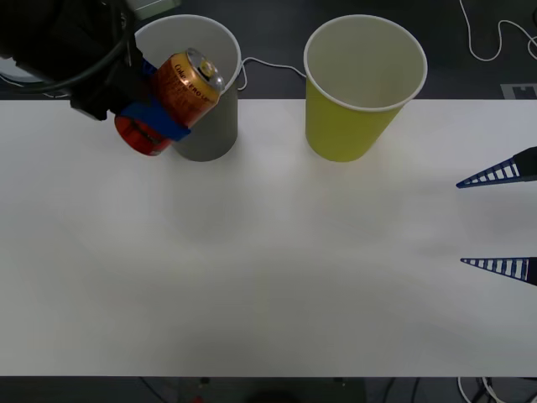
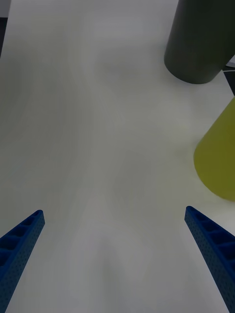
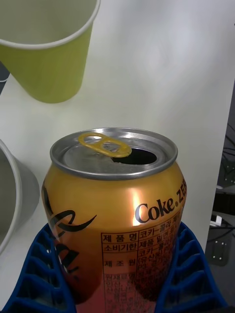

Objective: Put the can into the green bin and the plastic bottle into the gray bin

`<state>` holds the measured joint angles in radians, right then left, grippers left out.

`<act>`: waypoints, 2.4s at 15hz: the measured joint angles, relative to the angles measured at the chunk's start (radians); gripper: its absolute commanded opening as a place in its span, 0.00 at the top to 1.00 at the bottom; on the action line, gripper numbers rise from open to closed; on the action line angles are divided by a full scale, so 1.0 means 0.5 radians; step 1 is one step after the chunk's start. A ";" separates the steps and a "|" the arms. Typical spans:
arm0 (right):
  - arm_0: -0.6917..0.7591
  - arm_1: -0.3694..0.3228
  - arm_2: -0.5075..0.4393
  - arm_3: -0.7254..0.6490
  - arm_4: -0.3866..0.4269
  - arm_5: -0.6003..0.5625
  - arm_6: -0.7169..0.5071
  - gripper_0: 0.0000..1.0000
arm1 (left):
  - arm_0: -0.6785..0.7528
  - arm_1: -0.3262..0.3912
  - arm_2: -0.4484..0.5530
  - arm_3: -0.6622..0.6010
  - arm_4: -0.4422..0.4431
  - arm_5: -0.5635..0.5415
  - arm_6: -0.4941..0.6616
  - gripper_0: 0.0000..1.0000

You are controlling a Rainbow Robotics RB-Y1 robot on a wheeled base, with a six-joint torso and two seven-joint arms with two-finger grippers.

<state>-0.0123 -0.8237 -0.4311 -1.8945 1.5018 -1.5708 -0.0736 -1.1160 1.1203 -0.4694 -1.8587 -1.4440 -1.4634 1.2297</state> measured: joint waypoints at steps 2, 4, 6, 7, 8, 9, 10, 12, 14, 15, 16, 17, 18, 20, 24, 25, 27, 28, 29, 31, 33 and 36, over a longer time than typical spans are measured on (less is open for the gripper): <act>0.000 0.000 0.000 0.000 0.000 0.000 0.000 0.00 | -0.268 -0.091 -0.228 0.137 -0.013 0.063 0.097 1.00; 0.000 0.000 0.000 0.000 0.000 0.000 0.000 0.00 | -0.504 -0.213 -0.438 0.332 -0.018 0.129 0.120 1.00; 0.000 0.000 0.000 0.000 0.000 0.000 0.000 0.00 | -0.755 -0.341 -0.667 0.566 -0.027 0.222 0.121 1.00; 0.000 0.000 0.000 0.000 0.000 0.000 0.000 0.00 | -0.874 -0.405 -0.779 0.681 -0.029 0.269 0.121 1.00; 0.000 0.000 0.000 0.000 0.000 0.000 0.000 0.00 | -0.994 -0.482 -0.890 0.810 -0.025 0.315 0.122 1.00; 0.000 0.000 0.000 0.000 0.000 0.000 0.000 0.00 | -1.095 -0.556 -0.971 0.938 -0.019 0.352 0.124 1.00; 0.000 0.000 0.000 0.000 0.000 0.000 0.000 0.00 | -1.182 -0.638 -1.035 1.059 -0.016 0.378 0.126 1.00; 0.000 0.000 0.000 0.000 0.000 0.000 0.000 0.00 | -1.322 -0.822 -1.128 1.349 -0.015 0.420 0.133 1.00; 0.000 0.000 0.000 0.000 0.000 0.000 0.000 0.00 | -1.407 -1.020 -1.144 1.646 -0.029 0.469 0.133 1.00; 0.000 0.000 0.000 0.000 0.000 0.000 0.000 0.00 | -1.445 -1.118 -1.148 1.794 -0.039 0.501 0.132 1.00; 0.000 0.000 0.000 0.000 0.000 0.000 0.000 0.00 | -1.479 -1.218 -1.168 1.934 -0.051 0.542 0.130 1.00; 0.000 0.000 0.000 0.000 0.000 0.000 0.000 0.00 | -1.514 -1.312 -1.214 2.055 -0.062 0.603 0.129 1.00; 0.000 0.000 0.000 0.000 0.000 0.000 0.000 0.00 | -1.548 -1.387 -1.269 2.154 -0.069 0.665 0.130 1.00; 0.000 0.000 0.000 0.000 0.000 0.000 0.000 0.00 | -1.596 -1.542 -1.341 2.350 -0.080 0.785 0.130 1.00; 0.000 0.000 0.000 0.000 0.000 0.000 0.000 0.00 | -1.623 -1.768 -1.345 2.636 -0.115 0.927 0.129 1.00; 0.000 0.000 0.000 0.000 0.000 0.000 0.000 0.00 | -1.628 -1.818 -1.346 2.702 -0.127 0.942 0.127 1.00; 0.000 0.000 0.000 0.000 0.000 0.000 0.000 0.00 | -1.631 -1.903 -1.347 2.817 -0.144 0.981 0.121 1.00; 0.000 0.000 0.000 0.000 0.000 0.000 0.000 0.00 | -1.631 -1.942 -1.347 2.868 -0.151 0.997 0.110 1.00; 0.000 0.000 0.000 0.000 0.000 0.000 0.000 0.00 | -1.631 -1.972 -1.347 2.914 -0.156 1.005 0.087 1.00; 0.000 0.000 0.000 0.000 0.000 0.000 0.000 0.00 | -1.631 -2.000 -1.347 2.955 -0.161 1.012 0.061 0.96; 0.000 0.000 0.000 0.000 0.000 0.000 0.000 0.00 | -1.631 -2.001 -1.347 2.962 -0.162 1.015 0.059 0.42; 0.000 0.000 0.000 0.000 0.000 0.000 0.000 0.00 | -1.631 -2.000 -1.346 2.967 -0.160 1.022 0.056 0.00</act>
<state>-0.0123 -0.8238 -0.4310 -1.8945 1.5018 -1.5708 -0.0736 -1.9314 0.1204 -1.1425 -0.3752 -1.5242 -0.9526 1.2575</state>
